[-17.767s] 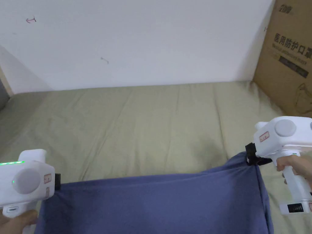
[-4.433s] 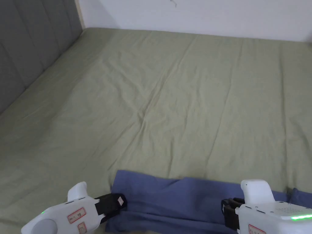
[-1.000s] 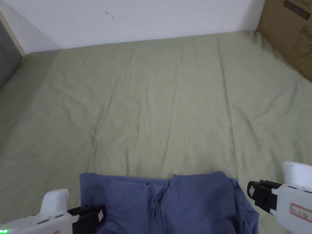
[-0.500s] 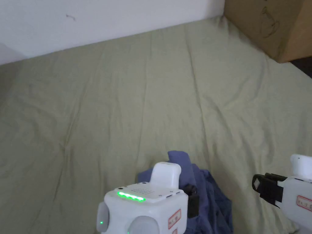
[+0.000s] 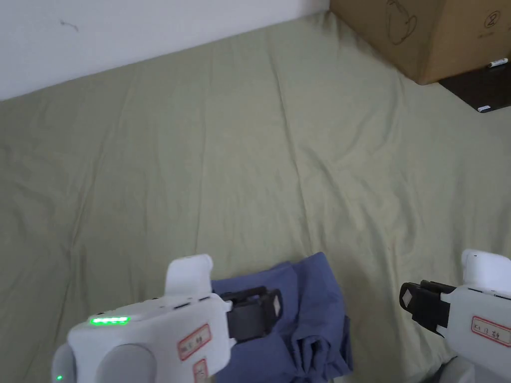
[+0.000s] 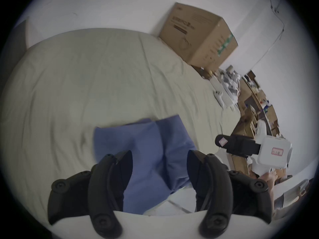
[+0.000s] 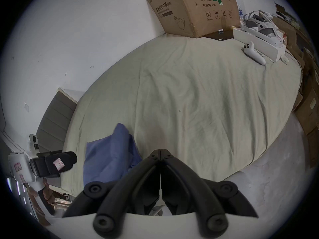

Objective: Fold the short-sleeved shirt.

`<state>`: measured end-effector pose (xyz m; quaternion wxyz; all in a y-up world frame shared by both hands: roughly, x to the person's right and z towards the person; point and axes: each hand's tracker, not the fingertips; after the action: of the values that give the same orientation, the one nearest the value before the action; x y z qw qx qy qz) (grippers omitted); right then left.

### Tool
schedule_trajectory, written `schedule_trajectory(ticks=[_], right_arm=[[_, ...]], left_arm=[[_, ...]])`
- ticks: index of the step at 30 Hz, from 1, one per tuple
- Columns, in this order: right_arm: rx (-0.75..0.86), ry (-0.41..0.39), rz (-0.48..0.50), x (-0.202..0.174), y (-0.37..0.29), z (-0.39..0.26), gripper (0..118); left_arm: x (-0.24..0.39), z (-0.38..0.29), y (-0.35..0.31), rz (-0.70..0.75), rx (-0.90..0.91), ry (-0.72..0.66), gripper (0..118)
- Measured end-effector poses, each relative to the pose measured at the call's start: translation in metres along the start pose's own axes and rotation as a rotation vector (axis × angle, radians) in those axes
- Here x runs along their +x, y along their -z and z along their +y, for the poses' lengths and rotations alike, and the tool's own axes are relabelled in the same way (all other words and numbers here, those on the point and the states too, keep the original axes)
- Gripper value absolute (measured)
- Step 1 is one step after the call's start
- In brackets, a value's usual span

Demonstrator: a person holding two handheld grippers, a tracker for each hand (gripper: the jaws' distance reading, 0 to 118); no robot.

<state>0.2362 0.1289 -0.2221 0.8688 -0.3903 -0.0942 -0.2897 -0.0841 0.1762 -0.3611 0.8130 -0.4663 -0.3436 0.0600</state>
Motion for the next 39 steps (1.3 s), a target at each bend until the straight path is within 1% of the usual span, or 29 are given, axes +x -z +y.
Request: schedule_trajectory(ticks=[1,2,3,5,8,9,12,14,16,18,21,23,26,27,28,29,30,32,33,34,35,36,39], right_arm=[[-0.001,-0.001,0.006,-0.001,0.001,0.000,0],[-0.003,-0.004,0.010,-0.003,0.003,0.000,0],[-0.006,-0.009,0.011,-0.004,0.005,0.000,0],[-0.009,-0.013,0.012,-0.005,0.005,-0.001,0],[-0.006,-0.005,0.022,-0.004,0.003,-0.002,0],[-0.006,-0.004,0.019,-0.002,0.002,-0.002,0],[-0.006,-0.003,-0.003,0.004,-0.002,-0.001,0],[-0.005,0.009,-0.016,0.009,-0.005,-0.001,0],[-0.001,0.017,-0.024,0.012,-0.009,-0.001,0],[0.004,0.013,-0.032,0.012,-0.013,0.000,0],[0.001,-0.032,-0.025,0.003,-0.014,0.001,0],[-0.004,-0.074,-0.008,-0.010,-0.011,0.003,0],[-0.027,-0.173,0.036,-0.042,0.000,0.004,0],[-0.041,-0.211,0.057,-0.056,0.007,0.003,0],[-0.057,-0.248,0.075,-0.068,0.013,0.001,0],[-0.080,-0.294,0.088,-0.083,0.022,-0.002,0],[-0.103,-0.334,0.085,-0.096,0.034,-0.006,0],[-0.163,-0.406,0.040,-0.117,0.061,-0.016,0],[-0.201,-0.451,0.008,-0.123,0.079,-0.022,0],[-0.260,-0.482,-0.048,-0.126,0.094,-0.029,0],[-0.279,-0.500,-0.090,-0.127,0.106,-0.035,0],[-0.281,-0.515,-0.089,-0.125,0.114,-0.041,0],[-0.250,-0.499,-0.077,-0.123,0.107,-0.039,0]], left_arm=[[-0.001,0.000,0.001,0.009,0.011,0.016,47],[-0.001,-0.002,0.008,0.024,0.005,0.030,19],[0.001,-0.003,0.017,0.049,-0.033,0.054,6],[0.006,-0.012,0.037,0.028,-0.063,0.078,5],[0.025,-0.025,0.071,-0.093,-0.130,0.083,3],[0.035,-0.030,0.082,-0.119,-0.144,0.115,3],[0.061,-0.045,0.114,-0.129,-0.213,0.213,2],[0.070,-0.054,0.134,-0.140,-0.278,0.228,2],[0.073,-0.058,0.142,-0.126,-0.274,0.251,2],[0.070,-0.051,0.136,-0.137,-0.261,0.239,2],[0.065,-0.043,0.114,-0.139,-0.219,0.233,2],[0.056,-0.037,0.091,-0.141,-0.145,0.221,2],[0.028,-0.033,0.043,-0.159,-0.034,0.151,2],[0.016,-0.035,0.027,-0.142,0.000,0.125,5],[0.005,-0.037,0.015,-0.126,0.022,0.108,16],[-0.008,-0.039,0.002,-0.098,0.036,0.071,41],[-0.024,-0.040,-0.005,-0.071,0.026,0.026,57],[-0.050,-0.048,-0.016,-0.056,0.007,-0.050,75],[-0.064,-0.053,-0.019,-0.051,0.011,-0.085,81],[-0.076,-0.055,-0.019,-0.047,0.013,-0.122,88],[-0.085,-0.058,-0.018,-0.043,0.010,-0.162,95],[-0.095,-0.062,-0.016,-0.053,0.003,-0.199,96],[-0.112,-0.065,-0.002,-0.132,0.001,-0.290,96]])
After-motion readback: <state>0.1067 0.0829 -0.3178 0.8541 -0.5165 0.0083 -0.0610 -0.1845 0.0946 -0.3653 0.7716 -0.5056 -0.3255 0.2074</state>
